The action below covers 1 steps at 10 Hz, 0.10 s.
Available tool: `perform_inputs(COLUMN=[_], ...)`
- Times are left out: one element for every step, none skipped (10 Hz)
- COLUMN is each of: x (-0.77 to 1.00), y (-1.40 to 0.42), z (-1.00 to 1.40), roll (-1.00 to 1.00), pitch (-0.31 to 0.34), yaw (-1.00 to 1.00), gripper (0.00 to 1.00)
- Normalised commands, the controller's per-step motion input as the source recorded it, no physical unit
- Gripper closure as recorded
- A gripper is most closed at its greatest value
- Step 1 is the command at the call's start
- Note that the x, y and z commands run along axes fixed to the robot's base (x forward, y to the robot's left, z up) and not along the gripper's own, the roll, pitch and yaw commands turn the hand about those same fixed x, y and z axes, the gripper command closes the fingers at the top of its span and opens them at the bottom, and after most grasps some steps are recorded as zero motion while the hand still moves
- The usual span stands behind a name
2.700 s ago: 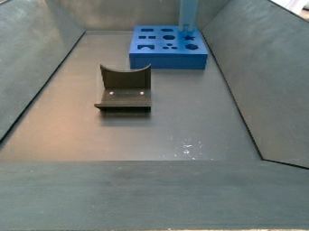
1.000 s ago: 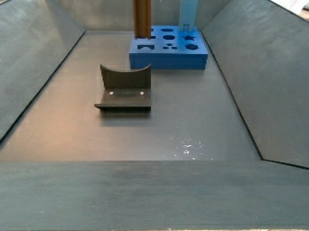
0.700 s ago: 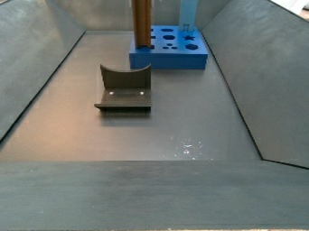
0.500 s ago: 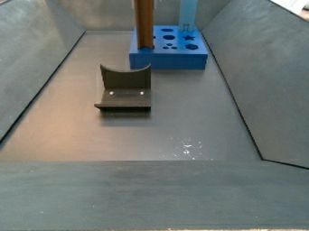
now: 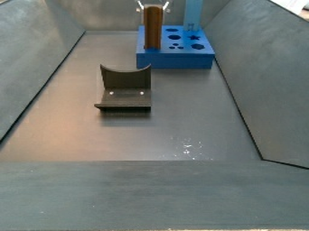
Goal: Pick up the arch object. Move up. Rotate the arch object. Move to above the board. Insert the arch object.
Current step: Insert the arch object.
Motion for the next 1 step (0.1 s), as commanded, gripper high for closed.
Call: perform_inputs(x=[0.0], y=[0.0], z=[0.0], roll=[0.0], pitch=[0.0], yaw=[0.0], gripper=[1.0])
